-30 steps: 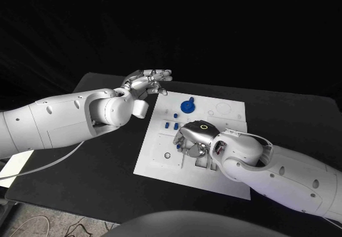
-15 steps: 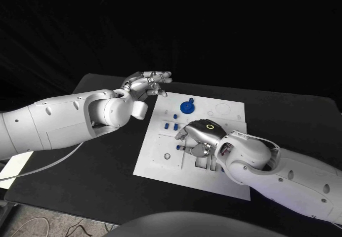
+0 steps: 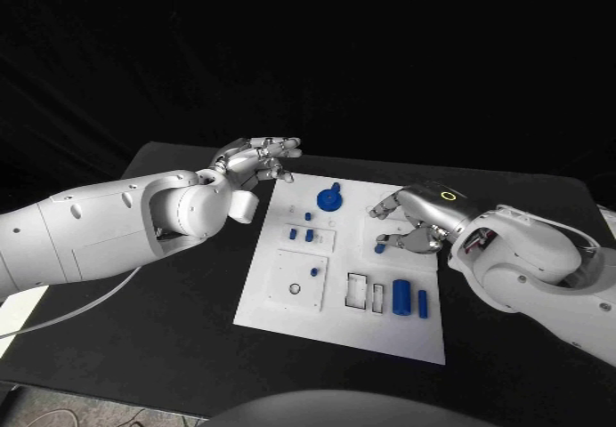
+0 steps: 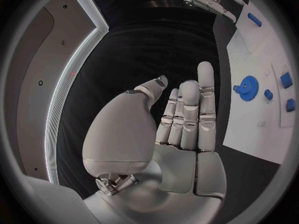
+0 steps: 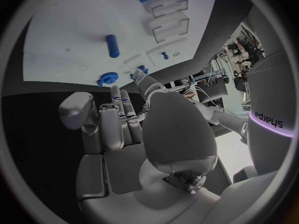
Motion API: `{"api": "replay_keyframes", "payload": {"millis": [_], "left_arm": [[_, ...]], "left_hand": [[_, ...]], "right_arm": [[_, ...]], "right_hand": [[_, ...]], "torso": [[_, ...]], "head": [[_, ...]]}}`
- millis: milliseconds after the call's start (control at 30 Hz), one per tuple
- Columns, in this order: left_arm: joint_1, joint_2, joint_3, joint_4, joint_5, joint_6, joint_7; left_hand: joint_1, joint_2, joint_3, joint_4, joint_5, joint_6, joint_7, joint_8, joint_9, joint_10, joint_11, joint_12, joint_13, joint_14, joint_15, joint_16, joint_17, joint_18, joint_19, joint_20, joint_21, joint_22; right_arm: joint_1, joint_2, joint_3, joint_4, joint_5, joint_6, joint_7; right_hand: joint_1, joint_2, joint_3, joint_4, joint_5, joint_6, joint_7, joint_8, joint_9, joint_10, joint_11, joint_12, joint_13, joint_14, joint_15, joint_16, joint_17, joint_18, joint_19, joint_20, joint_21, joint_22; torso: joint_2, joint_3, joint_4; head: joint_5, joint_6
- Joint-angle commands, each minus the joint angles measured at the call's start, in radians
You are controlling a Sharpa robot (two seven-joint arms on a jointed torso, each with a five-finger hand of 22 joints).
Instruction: Assemble the parts on the task board
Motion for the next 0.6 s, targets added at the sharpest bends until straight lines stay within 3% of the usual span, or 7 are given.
{"api": "replay_keyframes", "payload": {"millis": [33, 200, 300, 600], "left_arm": [[0.001, 0.002, 0.001, 0.003, 0.001, 0.021, 0.003], [0.001, 0.003, 0.0, 0.002, 0.001, 0.021, 0.003], [0.001, 0.003, 0.0, 0.002, 0.0, 0.021, 0.003], [0.0, 0.004, 0.0, 0.001, -0.001, 0.021, 0.004]], "left_hand": [[-0.009, 0.0, -0.005, 0.0, 0.004, -0.007, 0.003, 0.001, -0.001, -0.008, -0.001, 0.003, 0.0, -0.006, 0.002, -0.006, -0.001, 0.017, -0.004, 0.005, -0.002, -0.001], [-0.009, 0.0, -0.005, 0.0, 0.004, -0.007, 0.003, 0.001, -0.001, -0.008, -0.001, 0.003, 0.0, -0.006, 0.002, -0.006, -0.001, 0.017, -0.004, 0.005, -0.002, -0.001], [-0.009, 0.0, -0.005, 0.0, 0.004, -0.007, 0.003, 0.001, -0.001, -0.008, -0.001, 0.003, 0.0, -0.006, 0.002, -0.006, -0.001, 0.017, -0.004, 0.005, -0.002, -0.001], [-0.008, 0.0, -0.005, 0.0, 0.004, -0.007, 0.003, 0.002, 0.0, -0.008, -0.001, 0.004, 0.0, -0.007, 0.002, -0.006, -0.002, 0.017, -0.004, 0.005, -0.003, -0.001]], "right_arm": [[0.007, -0.014, 0.0, -0.01, 0.005, 0.059, -0.028], [0.01, -0.027, 0.0, -0.023, -0.004, 0.088, -0.028], [0.008, -0.03, -0.001, -0.029, -0.007, 0.106, -0.026], [-0.005, -0.014, -0.007, -0.039, -0.002, 0.155, -0.007]], "right_hand": [[0.008, -0.006, -0.03, 0.007, 0.006, -0.007, 0.002, 0.0, -0.001, -0.012, 0.002, -0.001, -0.001, 0.038, -0.004, -0.005, -0.006, 0.018, 0.002, 0.002, -0.007, -0.009], [0.026, 0.001, -0.054, 0.014, 0.008, -0.006, 0.001, 0.001, 0.0, -0.019, 0.002, 0.003, 0.0, 0.038, -0.004, -0.005, -0.007, 0.018, 0.004, 0.003, -0.01, -0.011], [0.033, 0.006, -0.059, 0.016, 0.008, -0.002, 0.002, 0.002, 0.001, -0.015, 0.002, 0.008, 0.0, 0.038, -0.004, -0.006, -0.009, 0.018, 0.005, 0.003, -0.011, -0.012], [0.052, 0.023, -0.07, 0.02, 0.014, 0.013, 0.001, 0.003, 0.002, 0.029, -0.004, 0.035, 0.004, 0.039, -0.008, -0.005, -0.01, 0.017, 0.011, 0.0, -0.011, -0.011]], "torso": [[-0.001, -0.0001, -0.0027], [-0.001, 0.0019, -0.0037], [-0.001, -0.0002, -0.0018], [0.001, -0.0004, -0.0016]], "head": [[-0.005, 0.006], [-0.006, 0.008], [-0.011, 0.009], [-0.009, 0.007]]}}
